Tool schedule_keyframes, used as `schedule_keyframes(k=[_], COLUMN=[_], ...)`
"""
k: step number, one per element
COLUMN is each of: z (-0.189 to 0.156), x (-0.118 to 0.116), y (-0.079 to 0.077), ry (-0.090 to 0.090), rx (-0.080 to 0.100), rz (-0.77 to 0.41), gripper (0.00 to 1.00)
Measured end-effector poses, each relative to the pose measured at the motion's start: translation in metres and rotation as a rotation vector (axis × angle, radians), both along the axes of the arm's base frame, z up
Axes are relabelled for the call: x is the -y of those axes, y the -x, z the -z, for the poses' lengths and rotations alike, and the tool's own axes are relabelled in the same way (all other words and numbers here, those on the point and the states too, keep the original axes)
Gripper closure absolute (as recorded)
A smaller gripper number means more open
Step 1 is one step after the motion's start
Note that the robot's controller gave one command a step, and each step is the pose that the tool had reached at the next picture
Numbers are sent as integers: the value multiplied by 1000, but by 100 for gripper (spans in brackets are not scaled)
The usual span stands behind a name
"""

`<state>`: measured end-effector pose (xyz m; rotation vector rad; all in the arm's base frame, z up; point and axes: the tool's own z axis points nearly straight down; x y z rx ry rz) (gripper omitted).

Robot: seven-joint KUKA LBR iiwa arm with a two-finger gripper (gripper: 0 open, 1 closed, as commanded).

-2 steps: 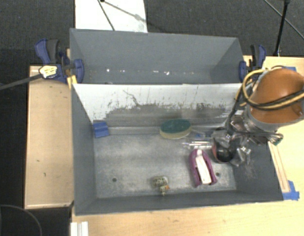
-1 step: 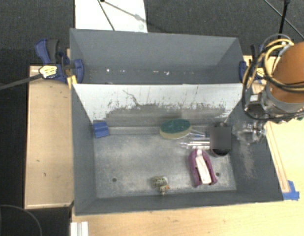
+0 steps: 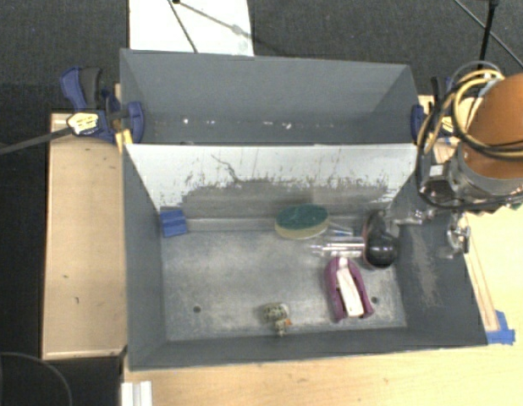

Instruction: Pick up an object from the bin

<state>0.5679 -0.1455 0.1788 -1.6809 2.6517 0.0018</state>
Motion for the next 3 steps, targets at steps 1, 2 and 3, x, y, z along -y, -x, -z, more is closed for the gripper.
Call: schedule_keyframes(k=[1,2,3], z=[58,95,91], x=[-28,-20,-19], y=[-18,-24,-25], ry=[-2,-6,-3], rx=[-3,0,2], rz=[168,88,92], gripper=[0,0,100])
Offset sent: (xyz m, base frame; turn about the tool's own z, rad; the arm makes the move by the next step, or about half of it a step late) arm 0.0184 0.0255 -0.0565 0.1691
